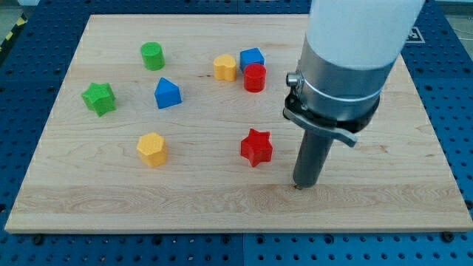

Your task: Move the red star into the red circle

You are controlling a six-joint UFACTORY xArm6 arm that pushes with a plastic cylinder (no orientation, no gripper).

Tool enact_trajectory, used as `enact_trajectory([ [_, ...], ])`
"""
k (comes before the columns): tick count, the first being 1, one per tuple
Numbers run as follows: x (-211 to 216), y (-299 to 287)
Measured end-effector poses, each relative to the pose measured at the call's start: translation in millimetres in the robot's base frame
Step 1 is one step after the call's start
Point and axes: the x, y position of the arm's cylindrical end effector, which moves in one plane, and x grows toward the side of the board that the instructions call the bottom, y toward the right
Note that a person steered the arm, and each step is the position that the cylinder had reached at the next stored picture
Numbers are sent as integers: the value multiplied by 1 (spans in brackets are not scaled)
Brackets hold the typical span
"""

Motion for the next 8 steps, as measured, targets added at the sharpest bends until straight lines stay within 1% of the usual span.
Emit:
enact_trajectory([
  [1,7,-17],
  [2,4,-58],
  [3,-17,-79],
  [5,-43,-64],
  [7,-81,-64],
  [8,-87,-64],
])
